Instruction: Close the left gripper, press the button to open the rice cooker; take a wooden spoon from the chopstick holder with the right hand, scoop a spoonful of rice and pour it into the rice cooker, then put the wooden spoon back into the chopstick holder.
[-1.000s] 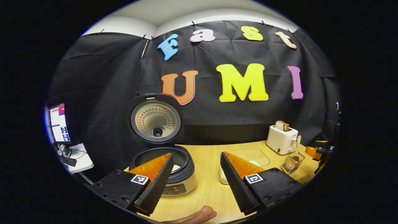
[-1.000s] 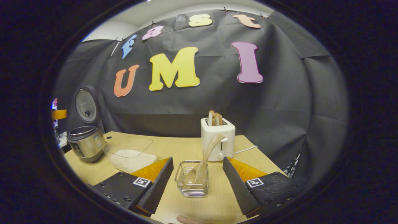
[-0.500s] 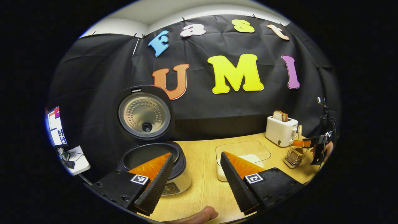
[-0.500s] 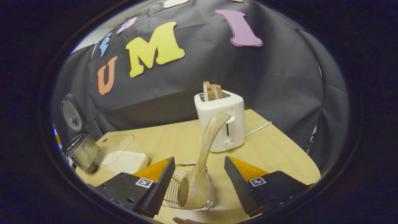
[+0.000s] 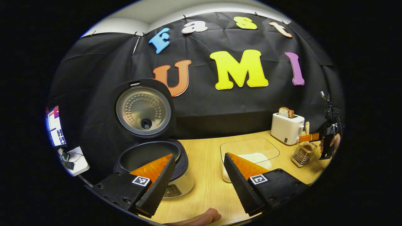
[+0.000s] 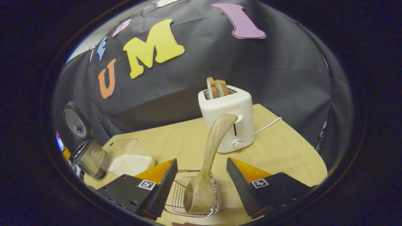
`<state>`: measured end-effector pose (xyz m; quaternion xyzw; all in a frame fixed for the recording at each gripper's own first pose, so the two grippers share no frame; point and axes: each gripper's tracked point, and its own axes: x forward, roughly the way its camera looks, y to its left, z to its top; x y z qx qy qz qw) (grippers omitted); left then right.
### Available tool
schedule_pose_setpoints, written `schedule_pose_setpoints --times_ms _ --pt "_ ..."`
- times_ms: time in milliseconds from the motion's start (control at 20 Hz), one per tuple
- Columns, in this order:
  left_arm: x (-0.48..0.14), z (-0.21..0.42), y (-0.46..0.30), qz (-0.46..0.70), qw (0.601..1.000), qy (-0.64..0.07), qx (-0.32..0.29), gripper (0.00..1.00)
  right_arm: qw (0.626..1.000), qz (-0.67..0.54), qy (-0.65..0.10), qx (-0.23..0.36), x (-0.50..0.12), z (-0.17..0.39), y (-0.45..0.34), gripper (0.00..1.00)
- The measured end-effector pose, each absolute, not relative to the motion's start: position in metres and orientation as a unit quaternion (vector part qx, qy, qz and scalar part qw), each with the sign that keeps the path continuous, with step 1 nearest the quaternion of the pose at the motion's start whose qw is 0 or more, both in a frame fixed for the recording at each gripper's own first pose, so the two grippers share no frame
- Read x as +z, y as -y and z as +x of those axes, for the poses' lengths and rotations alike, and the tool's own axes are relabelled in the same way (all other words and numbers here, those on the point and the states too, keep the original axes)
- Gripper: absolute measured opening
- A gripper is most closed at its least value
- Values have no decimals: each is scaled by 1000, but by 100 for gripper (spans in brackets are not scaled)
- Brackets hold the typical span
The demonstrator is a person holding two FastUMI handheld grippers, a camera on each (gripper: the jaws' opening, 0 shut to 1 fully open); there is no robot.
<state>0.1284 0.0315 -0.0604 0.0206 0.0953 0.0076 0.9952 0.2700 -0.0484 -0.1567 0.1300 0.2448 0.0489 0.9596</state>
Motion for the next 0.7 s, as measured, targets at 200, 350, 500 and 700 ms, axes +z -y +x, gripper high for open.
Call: schedule_pose_setpoints --times_ms 200,350,500,700 --pt "-65 128 -31 16 995 -99 2 99 959 124 -246 57 -153 279 35 94" --pt "-66 128 -33 24 995 -95 2 99 953 134 -268 54 -157 289 29 89" --pt "-68 127 -33 30 995 -94 1 99 946 139 -289 39 -164 294 31 82" --pt "-71 128 -37 31 995 -93 2 99 943 138 -302 7 -175 301 44 56"
